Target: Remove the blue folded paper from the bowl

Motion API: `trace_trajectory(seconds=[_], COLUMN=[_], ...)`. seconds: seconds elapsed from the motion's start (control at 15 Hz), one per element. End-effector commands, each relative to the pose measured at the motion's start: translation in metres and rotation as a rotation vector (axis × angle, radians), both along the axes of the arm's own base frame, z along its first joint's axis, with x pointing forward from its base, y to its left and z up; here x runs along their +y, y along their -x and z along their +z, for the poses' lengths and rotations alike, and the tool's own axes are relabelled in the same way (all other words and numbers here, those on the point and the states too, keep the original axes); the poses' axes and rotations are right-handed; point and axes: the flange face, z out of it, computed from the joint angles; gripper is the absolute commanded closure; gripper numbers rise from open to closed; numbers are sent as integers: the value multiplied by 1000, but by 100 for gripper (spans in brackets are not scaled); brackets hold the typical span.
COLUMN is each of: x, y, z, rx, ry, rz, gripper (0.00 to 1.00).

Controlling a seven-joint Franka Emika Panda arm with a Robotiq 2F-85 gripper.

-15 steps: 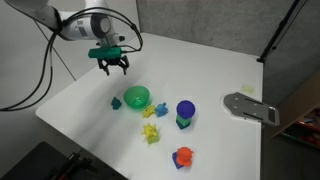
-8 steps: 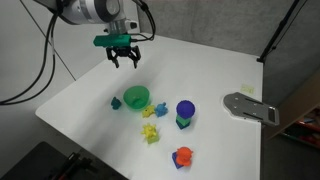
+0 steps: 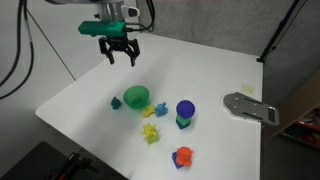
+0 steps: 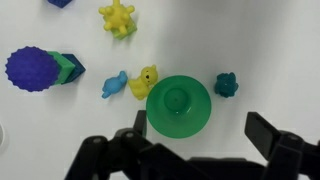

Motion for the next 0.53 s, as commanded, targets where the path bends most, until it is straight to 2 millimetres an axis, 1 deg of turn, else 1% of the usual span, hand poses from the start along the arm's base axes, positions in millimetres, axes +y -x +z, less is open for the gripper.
trace_trajectory(seconds=[0.0,0.2,0.47], x=[-10,-17,-25], y=[35,51,67], z=[38,75,121], rx=[1,-35,-71], ry=[-13,-14,-21], rz=[-49,-104,-190], gripper=[0,0,0])
